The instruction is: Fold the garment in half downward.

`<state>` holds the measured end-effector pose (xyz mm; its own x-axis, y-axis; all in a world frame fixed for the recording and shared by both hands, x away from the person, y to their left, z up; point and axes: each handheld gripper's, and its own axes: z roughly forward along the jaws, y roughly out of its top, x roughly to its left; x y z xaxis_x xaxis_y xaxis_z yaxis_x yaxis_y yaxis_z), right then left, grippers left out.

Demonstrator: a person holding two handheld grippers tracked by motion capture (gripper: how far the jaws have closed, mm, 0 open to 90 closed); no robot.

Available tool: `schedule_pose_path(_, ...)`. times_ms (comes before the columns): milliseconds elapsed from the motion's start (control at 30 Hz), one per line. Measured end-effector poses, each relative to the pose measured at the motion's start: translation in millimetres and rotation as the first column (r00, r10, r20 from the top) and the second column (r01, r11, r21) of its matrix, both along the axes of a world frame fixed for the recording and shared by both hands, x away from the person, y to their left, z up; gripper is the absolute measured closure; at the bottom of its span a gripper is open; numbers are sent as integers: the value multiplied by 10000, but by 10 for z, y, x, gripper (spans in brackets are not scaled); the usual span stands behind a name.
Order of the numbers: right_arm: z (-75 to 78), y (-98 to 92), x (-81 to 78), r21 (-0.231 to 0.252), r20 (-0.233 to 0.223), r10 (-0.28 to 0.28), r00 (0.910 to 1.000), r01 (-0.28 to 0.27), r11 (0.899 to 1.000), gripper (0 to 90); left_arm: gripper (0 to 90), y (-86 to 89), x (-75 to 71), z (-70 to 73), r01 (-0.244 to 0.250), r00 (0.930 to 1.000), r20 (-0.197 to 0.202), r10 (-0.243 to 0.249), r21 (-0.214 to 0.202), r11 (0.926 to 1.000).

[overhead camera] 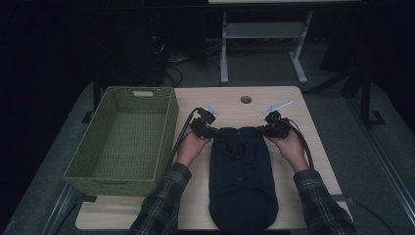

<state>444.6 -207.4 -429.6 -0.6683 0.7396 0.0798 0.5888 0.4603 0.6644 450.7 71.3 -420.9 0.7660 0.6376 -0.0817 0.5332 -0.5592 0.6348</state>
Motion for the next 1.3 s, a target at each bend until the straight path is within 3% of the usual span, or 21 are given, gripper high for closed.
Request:
schedule_pose_path(300, 276, 18, 55, -72, 558, 15, 9984, -11, 10000, 845, 813, 10, 36, 295, -156, 9973, 721, 147, 119, 9998)
schedule_pose_path(567, 512, 29, 60, -137, 1236, 5, 9923, 12, 9999, 846, 814, 19, 58, 534, -304, 9918, 1238, 304, -20, 9995)
schedule_pose_path(933, 937, 39, 82, -227, 2245, -287, 9740, 347, 9991, 847, 816, 22, 82, 935, -392, 9748, 2192, 404, -97, 9992)
schedule_pose_path(1100, 955, 51, -14, 114, 2378, -258, 9710, 238, 9997, 845, 812, 43, -52, 922, -267, 9715, 2342, 369, -468, 9985)
schedule_pose_path(1300, 884, 14, -254, 658, 2607, -250, 9651, 81, 9978, 838, 803, 103, -289, 851, 88, 9648, 2624, 178, -997, 9950)
